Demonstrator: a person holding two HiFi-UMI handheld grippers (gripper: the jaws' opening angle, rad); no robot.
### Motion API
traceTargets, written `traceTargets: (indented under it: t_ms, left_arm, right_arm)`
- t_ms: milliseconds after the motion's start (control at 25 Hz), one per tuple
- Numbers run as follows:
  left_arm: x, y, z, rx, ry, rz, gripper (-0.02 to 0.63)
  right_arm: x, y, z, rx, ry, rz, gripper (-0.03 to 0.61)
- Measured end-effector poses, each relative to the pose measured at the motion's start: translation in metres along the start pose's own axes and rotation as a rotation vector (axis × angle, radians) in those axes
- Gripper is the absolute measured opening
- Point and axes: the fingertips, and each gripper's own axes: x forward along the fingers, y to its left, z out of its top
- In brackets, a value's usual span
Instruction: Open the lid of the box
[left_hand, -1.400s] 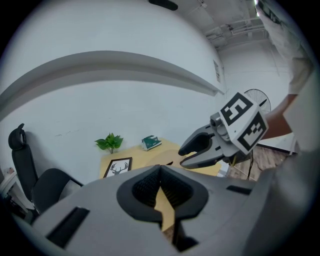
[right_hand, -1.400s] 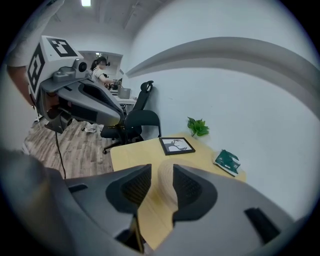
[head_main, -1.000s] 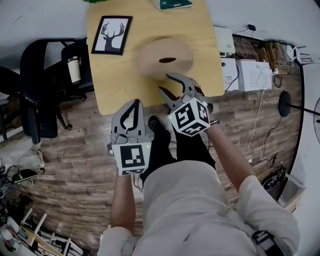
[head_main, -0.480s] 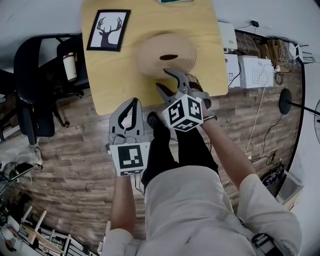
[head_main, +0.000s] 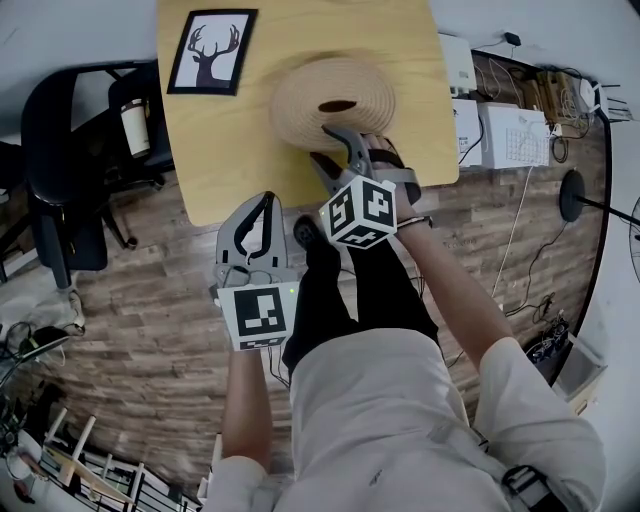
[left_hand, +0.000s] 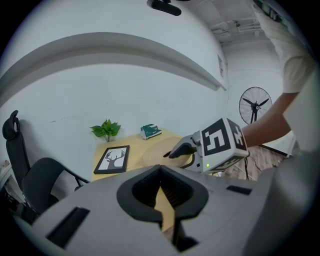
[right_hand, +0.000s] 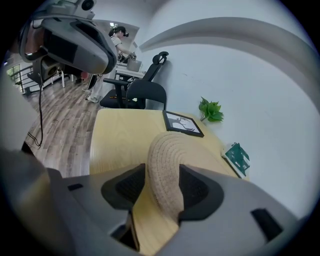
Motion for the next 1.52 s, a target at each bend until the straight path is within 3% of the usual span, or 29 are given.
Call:
traceTargets:
  t_ms: [560,800,1520]
  left_arm:
    - [-0.001,0.002,0.000,-0.014,0.007,0.022,0.006]
    - [-0.005,0.003,0.005,-0.013,0.013,0.042,0.006]
    - [-0.007,0.003,0.059,-0.004,-0.010,0.124,0.006]
  right_arm:
    - [0.004,0.000,-0.001,-0.025,0.012,0.004,0.178]
    - [0.001,-0.001,-0.001,0.006,0.022,0.054,0.173]
    - [-0.043,-0.009,0.021,0.051,-0.038,0.164,0.127]
